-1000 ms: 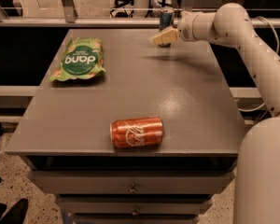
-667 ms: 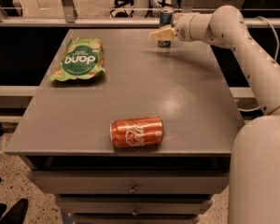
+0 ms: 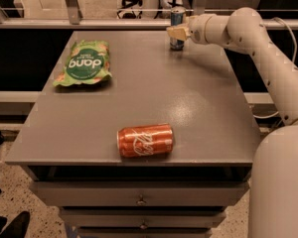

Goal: Knock redbull can over

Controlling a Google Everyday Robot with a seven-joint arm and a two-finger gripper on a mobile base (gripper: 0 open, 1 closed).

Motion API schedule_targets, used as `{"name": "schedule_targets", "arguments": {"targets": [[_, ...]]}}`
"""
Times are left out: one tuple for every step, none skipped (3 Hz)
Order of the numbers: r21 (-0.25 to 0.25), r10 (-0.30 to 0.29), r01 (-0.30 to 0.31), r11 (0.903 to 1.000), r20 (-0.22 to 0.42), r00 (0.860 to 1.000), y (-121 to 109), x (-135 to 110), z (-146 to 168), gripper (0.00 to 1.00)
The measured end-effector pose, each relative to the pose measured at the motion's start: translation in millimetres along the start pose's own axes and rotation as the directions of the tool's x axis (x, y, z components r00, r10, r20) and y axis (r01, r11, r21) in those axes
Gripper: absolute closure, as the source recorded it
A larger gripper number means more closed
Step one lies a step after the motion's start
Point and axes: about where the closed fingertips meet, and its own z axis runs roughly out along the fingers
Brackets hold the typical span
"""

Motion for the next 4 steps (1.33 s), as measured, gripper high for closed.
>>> {"name": "schedule_targets", "arguments": {"targets": [[-0.044, 0.017, -0.016, 0.9989, 0.032, 0.999, 10, -15, -18, 0.92], [-0.116, 0.032, -0.026, 0.9929, 0.05, 0.998, 23, -32, -45, 1.0], [-0.229, -0.024, 0.024, 0.9731, 0.005, 1.0, 46, -43, -79, 1.0], [-0.323, -0.136, 0.112, 0.9399, -0.053, 0.989, 63, -47, -109, 1.0]]}}
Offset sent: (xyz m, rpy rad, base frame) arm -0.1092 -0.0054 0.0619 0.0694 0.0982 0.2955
